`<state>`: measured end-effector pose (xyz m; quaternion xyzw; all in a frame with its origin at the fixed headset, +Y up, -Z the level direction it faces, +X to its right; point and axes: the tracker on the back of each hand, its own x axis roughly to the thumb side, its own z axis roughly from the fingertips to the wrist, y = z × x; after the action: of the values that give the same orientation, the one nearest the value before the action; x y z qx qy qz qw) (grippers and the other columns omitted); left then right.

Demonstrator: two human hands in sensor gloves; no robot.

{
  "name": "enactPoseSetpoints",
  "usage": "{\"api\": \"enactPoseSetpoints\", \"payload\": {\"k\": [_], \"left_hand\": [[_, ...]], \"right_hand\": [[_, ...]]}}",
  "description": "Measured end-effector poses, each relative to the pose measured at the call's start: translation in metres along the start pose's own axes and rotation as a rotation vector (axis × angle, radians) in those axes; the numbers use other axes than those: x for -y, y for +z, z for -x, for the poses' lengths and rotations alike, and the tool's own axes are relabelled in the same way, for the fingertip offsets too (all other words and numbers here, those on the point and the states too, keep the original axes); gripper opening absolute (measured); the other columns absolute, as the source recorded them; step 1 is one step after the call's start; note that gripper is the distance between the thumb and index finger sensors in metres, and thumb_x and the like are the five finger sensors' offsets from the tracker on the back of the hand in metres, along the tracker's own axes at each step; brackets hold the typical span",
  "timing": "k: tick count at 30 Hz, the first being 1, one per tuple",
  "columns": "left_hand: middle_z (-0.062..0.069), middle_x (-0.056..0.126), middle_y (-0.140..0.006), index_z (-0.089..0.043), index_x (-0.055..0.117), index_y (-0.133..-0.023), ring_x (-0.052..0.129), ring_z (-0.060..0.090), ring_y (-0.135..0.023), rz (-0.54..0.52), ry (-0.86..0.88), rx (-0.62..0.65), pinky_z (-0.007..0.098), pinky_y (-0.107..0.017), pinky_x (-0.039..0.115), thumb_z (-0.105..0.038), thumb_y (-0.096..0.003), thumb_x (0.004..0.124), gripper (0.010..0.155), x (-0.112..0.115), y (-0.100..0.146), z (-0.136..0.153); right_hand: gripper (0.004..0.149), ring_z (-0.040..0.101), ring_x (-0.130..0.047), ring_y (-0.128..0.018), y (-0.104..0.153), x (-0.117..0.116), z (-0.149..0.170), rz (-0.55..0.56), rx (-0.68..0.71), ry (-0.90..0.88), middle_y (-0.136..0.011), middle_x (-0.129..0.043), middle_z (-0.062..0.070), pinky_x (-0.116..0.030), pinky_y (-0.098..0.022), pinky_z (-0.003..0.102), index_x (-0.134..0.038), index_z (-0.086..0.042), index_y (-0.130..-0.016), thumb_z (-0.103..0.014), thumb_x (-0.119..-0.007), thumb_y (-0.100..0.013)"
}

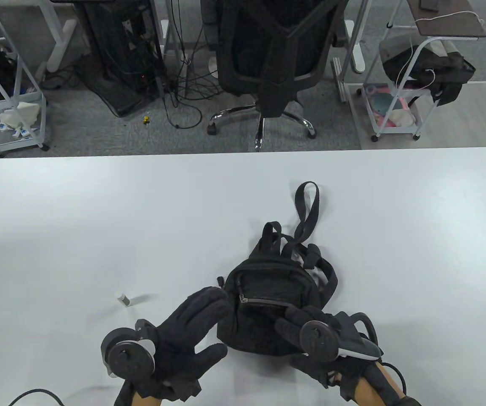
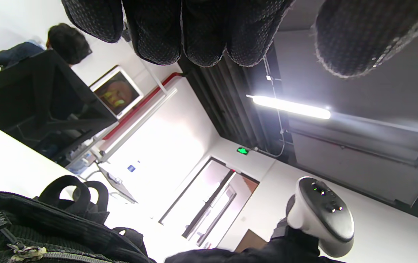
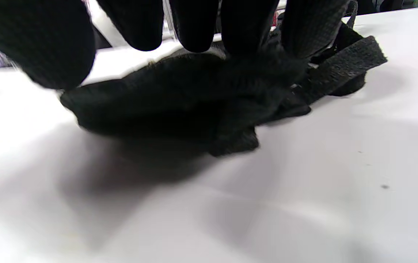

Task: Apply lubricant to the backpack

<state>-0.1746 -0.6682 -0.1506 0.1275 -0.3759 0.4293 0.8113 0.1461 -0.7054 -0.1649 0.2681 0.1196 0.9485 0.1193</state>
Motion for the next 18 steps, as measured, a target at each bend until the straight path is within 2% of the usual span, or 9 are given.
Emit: {"api": "enactPoseSetpoints", "payload": {"k": [1, 6, 9, 12, 18], "left_hand": [[0.014, 0.060, -0.116, -0.020, 0.067, -0.108, 0.072, 0.049, -0.101, -0.001, 0.001, 0.000, 0.067, -0.073, 0.060, -0.062, -0.0462, 0.078, 0.076, 0.000, 0.000, 0.000], [0.014, 0.055, -0.118, -0.020, 0.064, -0.110, 0.071, 0.048, -0.103, 0.032, 0.026, 0.015, 0.067, -0.073, 0.060, -0.062, -0.0458, 0.078, 0.078, 0.004, -0.001, -0.002], [0.014, 0.052, -0.119, -0.021, 0.059, -0.112, 0.070, 0.048, -0.103, 0.032, 0.042, 0.026, 0.067, -0.073, 0.059, -0.063, -0.0455, 0.078, 0.080, 0.007, -0.002, -0.003], [0.014, 0.049, -0.119, -0.022, 0.056, -0.113, 0.069, 0.048, -0.104, 0.036, 0.069, 0.034, 0.067, -0.073, 0.059, -0.063, -0.0457, 0.078, 0.082, 0.009, -0.002, -0.004], [0.014, 0.049, -0.119, -0.021, 0.056, -0.113, 0.069, 0.048, -0.104, 0.043, 0.069, 0.043, 0.067, -0.074, 0.059, -0.063, -0.0457, 0.078, 0.082, 0.011, -0.003, -0.004]], "right_hand": [[0.070, 0.038, -0.065, -0.108, 0.003, 0.003, 0.001, 0.031, 0.005, -0.032, -0.116, -0.052, 0.001, -0.065, -0.071, 0.060, -0.055, -0.040, -0.108, -0.061, -0.082, -0.046], [0.070, 0.038, -0.065, -0.108, 0.024, 0.028, 0.010, 0.355, 0.057, -0.217, -0.117, -0.051, 0.001, -0.063, -0.071, 0.062, -0.053, -0.039, -0.108, -0.060, -0.080, -0.047], [0.070, 0.037, -0.065, -0.108, 0.029, 0.033, 0.012, 0.455, 0.090, -0.275, -0.116, -0.051, 0.001, -0.062, -0.071, 0.062, -0.053, -0.039, -0.108, -0.060, -0.080, -0.047], [0.070, 0.036, -0.066, -0.108, 0.030, 0.034, 0.013, 0.494, 0.107, -0.292, -0.116, -0.052, 0.001, -0.062, -0.071, 0.062, -0.053, -0.039, -0.108, -0.060, -0.080, -0.047], [0.070, 0.036, -0.065, -0.108, 0.026, 0.030, 0.010, 0.465, 0.117, -0.263, -0.116, -0.050, 0.001, -0.061, -0.072, 0.063, -0.053, -0.039, -0.108, -0.061, -0.080, -0.047]]}}
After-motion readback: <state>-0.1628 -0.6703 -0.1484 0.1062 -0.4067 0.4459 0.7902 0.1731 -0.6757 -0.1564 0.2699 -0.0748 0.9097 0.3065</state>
